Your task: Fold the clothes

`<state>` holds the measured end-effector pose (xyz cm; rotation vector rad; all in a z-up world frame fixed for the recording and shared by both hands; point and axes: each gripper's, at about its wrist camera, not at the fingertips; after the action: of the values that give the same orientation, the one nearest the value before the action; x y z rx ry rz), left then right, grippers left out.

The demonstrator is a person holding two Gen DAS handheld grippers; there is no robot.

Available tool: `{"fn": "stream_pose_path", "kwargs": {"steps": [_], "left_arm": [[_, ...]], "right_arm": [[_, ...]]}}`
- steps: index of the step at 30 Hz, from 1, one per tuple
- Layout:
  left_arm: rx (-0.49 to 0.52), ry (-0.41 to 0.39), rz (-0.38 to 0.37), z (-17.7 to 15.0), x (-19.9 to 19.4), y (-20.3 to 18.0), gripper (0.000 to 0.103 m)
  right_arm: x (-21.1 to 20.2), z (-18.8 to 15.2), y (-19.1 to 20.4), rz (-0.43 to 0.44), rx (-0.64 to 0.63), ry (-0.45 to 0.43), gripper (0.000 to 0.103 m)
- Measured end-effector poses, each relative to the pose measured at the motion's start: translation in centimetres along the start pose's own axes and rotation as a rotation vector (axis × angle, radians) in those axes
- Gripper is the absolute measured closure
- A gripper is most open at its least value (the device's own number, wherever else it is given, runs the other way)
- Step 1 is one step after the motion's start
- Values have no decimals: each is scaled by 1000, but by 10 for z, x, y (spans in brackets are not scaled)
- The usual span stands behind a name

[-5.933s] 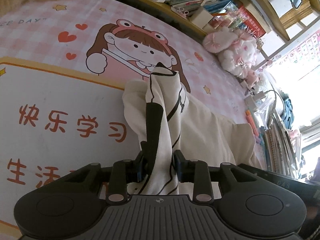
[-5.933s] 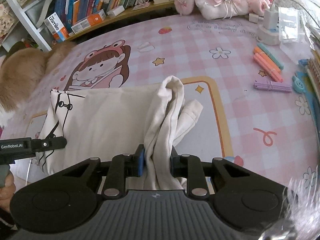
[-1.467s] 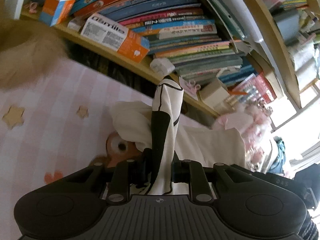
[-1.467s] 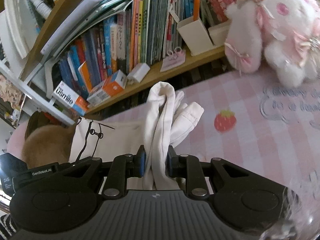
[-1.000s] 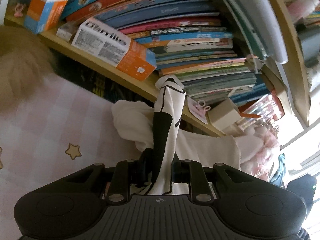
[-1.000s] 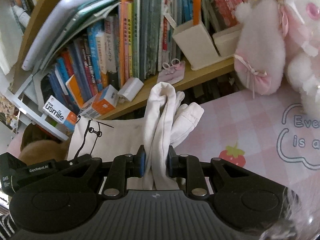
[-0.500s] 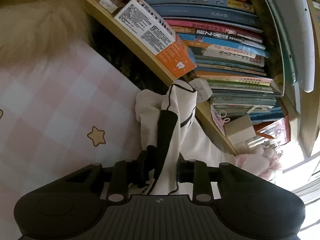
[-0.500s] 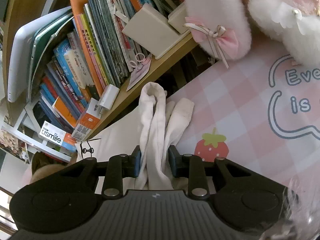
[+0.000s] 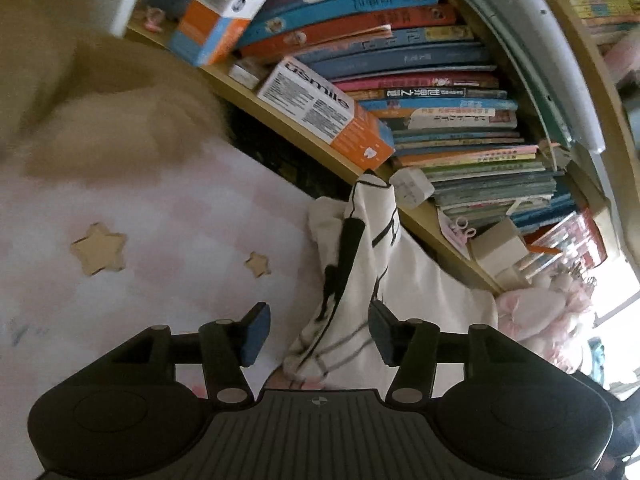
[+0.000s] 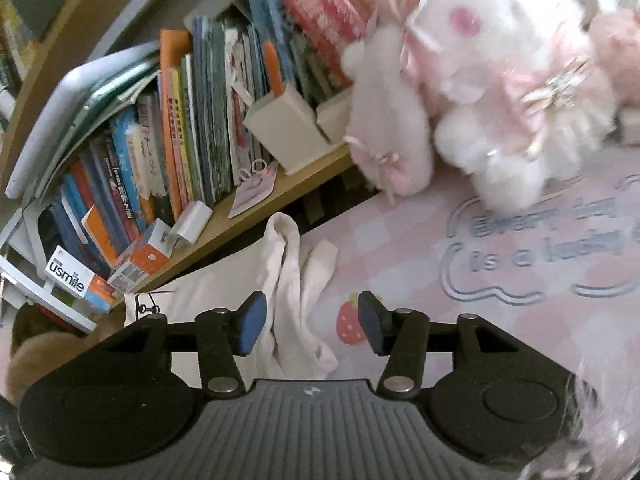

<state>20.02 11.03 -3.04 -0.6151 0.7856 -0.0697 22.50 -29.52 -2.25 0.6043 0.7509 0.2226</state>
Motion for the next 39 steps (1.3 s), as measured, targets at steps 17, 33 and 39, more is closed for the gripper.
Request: {"fn": "stream_pose_path", "kwargs": {"steps": [17,33,39], "left_arm": [[447,-79,243,-101,-66,-57,18],[440,-96,259,-149,-110,-62,10],[493,-87,298,-164,-114,-64,9]], "right_arm": [[-68,-114,91,-164,-505,-7,19],[-117,-168,79,-256,-448,-22,9],[-124,-185,79,-255,-446,-6,8]]}}
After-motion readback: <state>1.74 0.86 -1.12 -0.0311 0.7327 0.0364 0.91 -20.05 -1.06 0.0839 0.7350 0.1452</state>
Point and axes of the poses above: each gripper's, at about its wrist camera, not at the fingertips, and x roughly the way its jaws point, y to its left, z to its top, and after that the axes turned 2 degrees about z, right-handed
